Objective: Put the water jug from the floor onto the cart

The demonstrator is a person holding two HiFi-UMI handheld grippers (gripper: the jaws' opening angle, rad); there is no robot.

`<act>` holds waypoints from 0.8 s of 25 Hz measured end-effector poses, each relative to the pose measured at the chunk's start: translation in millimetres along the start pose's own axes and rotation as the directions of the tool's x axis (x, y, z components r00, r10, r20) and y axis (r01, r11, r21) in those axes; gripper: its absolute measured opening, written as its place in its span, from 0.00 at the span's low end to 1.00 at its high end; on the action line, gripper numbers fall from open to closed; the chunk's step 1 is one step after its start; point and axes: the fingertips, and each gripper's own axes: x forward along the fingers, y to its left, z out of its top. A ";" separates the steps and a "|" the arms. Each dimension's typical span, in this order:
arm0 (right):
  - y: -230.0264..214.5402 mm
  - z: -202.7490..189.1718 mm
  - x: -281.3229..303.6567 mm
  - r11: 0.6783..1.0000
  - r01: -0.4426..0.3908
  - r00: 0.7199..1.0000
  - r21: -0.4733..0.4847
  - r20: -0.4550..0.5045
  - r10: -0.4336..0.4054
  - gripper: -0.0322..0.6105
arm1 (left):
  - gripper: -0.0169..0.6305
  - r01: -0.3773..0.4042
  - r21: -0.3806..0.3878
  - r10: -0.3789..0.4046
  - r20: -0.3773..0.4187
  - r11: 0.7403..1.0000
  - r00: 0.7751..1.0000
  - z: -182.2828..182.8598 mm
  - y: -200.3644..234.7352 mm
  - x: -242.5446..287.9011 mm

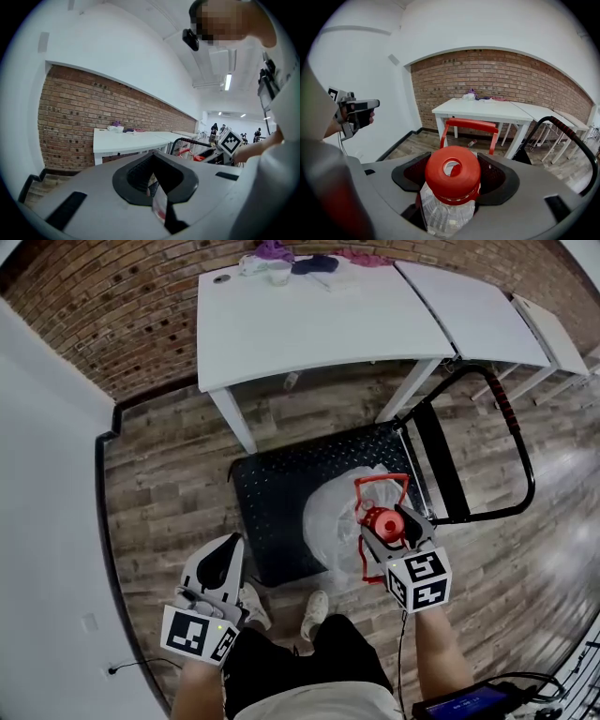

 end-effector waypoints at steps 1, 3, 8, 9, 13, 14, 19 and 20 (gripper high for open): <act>0.6 -4.6 5.4 1.000 -0.001 1.000 0.001 -0.003 0.001 0.54 | 0.03 0.001 0.002 -0.001 -0.002 1.000 1.000 -4.3 2.7 2.6; 1.7 -12.9 16.8 1.000 -0.003 1.000 0.004 -0.007 0.003 0.54 | 0.03 0.000 0.004 0.000 -0.008 1.000 1.000 -13.7 9.1 8.2; 4.1 -33.0 43.7 1.000 -0.007 1.000 0.006 -0.018 0.007 0.54 | 0.03 -0.010 -0.014 0.010 -0.017 1.000 1.000 -35.9 21.9 19.2; 4.5 -36.5 48.0 1.000 -0.007 1.000 0.006 -0.019 0.007 0.54 | 0.03 -0.010 -0.013 0.010 -0.017 1.000 1.000 -39.0 23.2 20.9; 6.2 -51.3 64.7 1.000 -0.003 0.999 0.004 -0.033 0.004 0.54 | 0.03 -0.007 -0.007 0.007 -0.022 1.000 1.000 -50.5 27.1 24.8; 6.6 -55.0 68.3 1.000 -0.003 0.999 0.004 -0.037 0.003 0.54 | 0.03 -0.007 -0.007 0.007 -0.023 1.000 1.000 -53.7 27.7 24.7; 8.6 -67.4 84.5 1.000 -0.006 0.999 0.000 -0.051 0.006 0.54 | 0.03 -0.015 -0.019 0.014 -0.027 1.000 1.000 -68.5 31.8 22.4; 8.6 -70.1 87.3 1.000 -0.006 0.998 -0.002 -0.055 0.006 0.54 | 0.03 -0.017 -0.023 0.016 -0.028 1.000 0.999 -71.1 32.0 21.8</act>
